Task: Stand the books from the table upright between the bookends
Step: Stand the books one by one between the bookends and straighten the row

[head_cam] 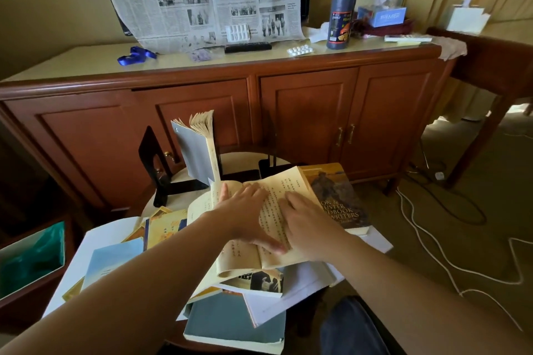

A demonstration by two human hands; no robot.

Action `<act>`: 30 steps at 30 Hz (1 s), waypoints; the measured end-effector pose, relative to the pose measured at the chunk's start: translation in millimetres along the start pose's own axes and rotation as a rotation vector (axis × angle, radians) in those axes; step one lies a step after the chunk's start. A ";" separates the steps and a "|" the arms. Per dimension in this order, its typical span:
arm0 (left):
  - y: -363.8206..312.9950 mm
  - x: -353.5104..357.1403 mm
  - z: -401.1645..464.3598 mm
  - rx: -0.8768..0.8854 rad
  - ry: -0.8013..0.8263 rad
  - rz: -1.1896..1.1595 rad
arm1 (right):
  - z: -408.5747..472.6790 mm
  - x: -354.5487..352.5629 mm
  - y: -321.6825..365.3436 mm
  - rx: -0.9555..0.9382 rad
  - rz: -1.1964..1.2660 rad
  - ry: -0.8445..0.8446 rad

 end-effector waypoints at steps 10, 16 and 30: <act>4.0 3.3 3.7 -0.015 0.047 -0.040 | 66.9 12.6 -53.3 0.335 0.133 0.154; 3.7 5.2 6.4 -0.022 0.037 -0.012 | 50.8 19.3 -39.9 0.192 -0.024 0.112; 0.9 3.3 0.8 -0.029 0.021 0.001 | -37.2 32.7 -8.8 0.089 -0.084 0.022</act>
Point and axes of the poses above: each hand's wrist, its own z-axis towards the middle knuckle, its own x-axis out of the palm, y = z × x, the point moved 8 cm from there along z, towards the middle knuckle, and after that the axes turned 5 degrees about -x, right-handed, at the moved point
